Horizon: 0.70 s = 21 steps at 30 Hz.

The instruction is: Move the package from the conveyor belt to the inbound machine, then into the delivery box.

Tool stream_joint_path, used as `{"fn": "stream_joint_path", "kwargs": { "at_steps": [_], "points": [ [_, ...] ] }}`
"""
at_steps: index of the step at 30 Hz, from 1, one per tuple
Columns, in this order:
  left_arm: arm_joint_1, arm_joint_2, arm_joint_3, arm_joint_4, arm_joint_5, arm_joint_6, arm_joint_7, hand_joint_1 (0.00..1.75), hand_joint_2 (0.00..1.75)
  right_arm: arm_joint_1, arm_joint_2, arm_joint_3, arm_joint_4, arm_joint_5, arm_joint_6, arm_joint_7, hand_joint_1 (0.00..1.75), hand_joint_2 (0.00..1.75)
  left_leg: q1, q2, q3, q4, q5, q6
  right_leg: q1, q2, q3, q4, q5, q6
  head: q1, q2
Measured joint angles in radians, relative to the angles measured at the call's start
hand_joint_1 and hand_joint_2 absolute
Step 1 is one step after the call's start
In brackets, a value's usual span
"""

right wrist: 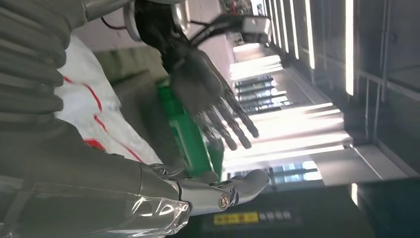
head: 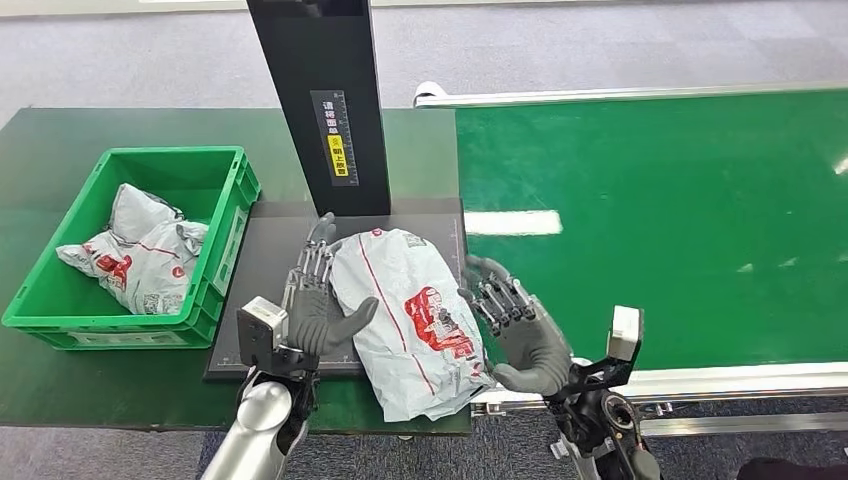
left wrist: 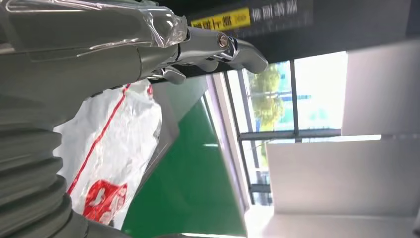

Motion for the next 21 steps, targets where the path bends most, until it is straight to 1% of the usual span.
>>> {"fn": "stream_joint_path", "kwargs": {
  "at_steps": [3,5,7,11,13,15,21],
  "points": [
    [0.003,0.004,-0.01,0.0,0.0,-0.024,0.001,0.0,1.75,-0.008,0.001,-0.015,0.0,0.005,-0.007,-0.009,0.0,1.75,0.0,0.0,0.0,0.0,0.0,0.0,0.0,0.0,0.0,0.0,0.0,0.0,0.0,0.0],
    [0.005,0.006,-0.015,0.0,-0.002,-0.063,0.002,0.0,1.75,-0.013,0.001,-0.023,0.001,0.041,-0.048,-0.031,0.0,1.75,0.0,0.0,0.0,0.0,0.0,0.0,0.0,0.0,0.0,0.0,0.0,0.0,0.0,0.0],
    [0.009,0.007,-0.026,-0.001,-0.02,-0.098,0.004,0.0,1.75,-0.02,0.001,-0.034,0.003,0.107,-0.137,-0.065,0.0,1.75,0.0,0.0,0.0,0.0,0.0,0.0,0.0,0.0,0.0,0.0,0.0,0.0,0.0,0.0],
    [0.017,0.007,-0.056,-0.003,-0.098,-0.117,0.027,0.0,1.75,-0.025,0.005,-0.06,0.003,0.254,-0.379,-0.115,0.0,1.75,0.0,0.0,0.0,0.0,0.0,0.0,0.0,0.0,0.0,0.0,0.0,0.0,0.0,0.0],
    [0.019,0.008,-0.074,-0.005,-0.144,-0.127,0.038,0.0,1.75,-0.023,0.012,-0.069,-0.001,0.299,-0.452,-0.121,0.0,1.75,0.0,0.0,0.0,0.0,0.0,0.0,0.0,0.0,0.0,0.0,0.0,0.0,0.0,0.0],
    [0.02,0.009,-0.092,-0.005,-0.177,-0.137,0.045,0.0,1.75,-0.019,0.017,-0.075,-0.004,0.314,-0.475,-0.123,0.0,1.75,0.0,0.0,0.0,0.0,0.0,0.0,0.0,0.0,0.0,0.0,0.0,0.0,0.0,0.0],
    [0.023,0.011,-0.119,-0.005,-0.191,-0.14,0.05,0.0,1.75,-0.014,0.025,-0.083,-0.009,0.319,-0.483,-0.125,0.0,1.75,0.0,0.0,0.0,0.0,0.0,0.0,0.0,0.0,0.0,0.0,0.0,0.0,0.0,0.0]
  ]
}}
